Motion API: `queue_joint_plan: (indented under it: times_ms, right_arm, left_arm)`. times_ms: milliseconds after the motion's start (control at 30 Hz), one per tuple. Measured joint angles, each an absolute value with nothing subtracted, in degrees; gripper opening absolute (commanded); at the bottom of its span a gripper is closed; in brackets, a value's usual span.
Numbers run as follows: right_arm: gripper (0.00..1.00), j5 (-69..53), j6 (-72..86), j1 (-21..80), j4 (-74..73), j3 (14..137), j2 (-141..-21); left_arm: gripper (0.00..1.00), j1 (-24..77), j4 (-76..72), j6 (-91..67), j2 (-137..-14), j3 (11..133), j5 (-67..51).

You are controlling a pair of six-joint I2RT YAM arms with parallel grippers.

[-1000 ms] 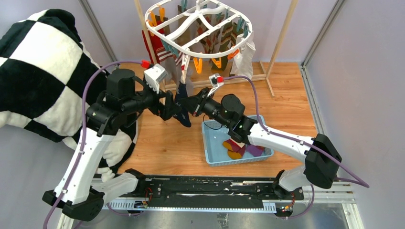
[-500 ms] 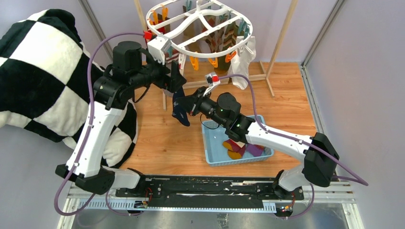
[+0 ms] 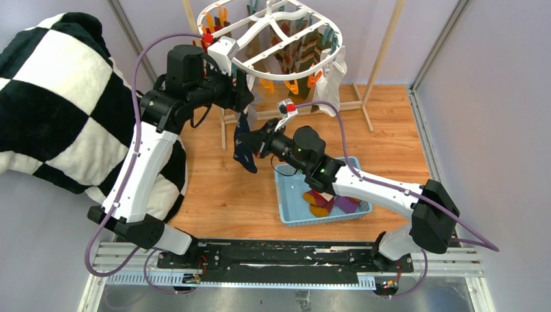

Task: Remove the socks clipped to the hanger
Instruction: Remove the sock from the hanger.

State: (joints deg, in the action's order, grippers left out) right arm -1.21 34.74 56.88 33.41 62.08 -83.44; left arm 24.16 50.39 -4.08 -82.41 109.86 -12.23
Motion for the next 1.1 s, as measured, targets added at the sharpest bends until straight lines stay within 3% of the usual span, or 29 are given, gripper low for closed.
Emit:
queue_joint_plan:
  times_ms: [533, 767, 933, 1100]
  right_arm:
    - [0.00, -1.3, 35.4, 57.0, 33.5, 62.1, -83.9]
    - [0.00, -1.3, 36.1, 57.0, 33.9, 62.1, -84.3]
    - [0.00, -1.3, 36.2, 57.0, 34.0, 62.4, -84.3]
    - [0.00, -1.5, 36.2, 57.0, 34.0, 62.5, -84.3]
  left_arm:
    - [0.55, 24.2, 50.2, -5.3, -86.8, 115.4, -17.0]
    - [0.32, 24.2, 49.8, -6.2, -87.1, 116.3, -17.5]
    - [0.03, 24.2, 49.3, -6.6, -87.1, 116.3, -17.4]
    - [0.00, 24.2, 49.0, -6.9, -87.1, 116.3, -16.5]
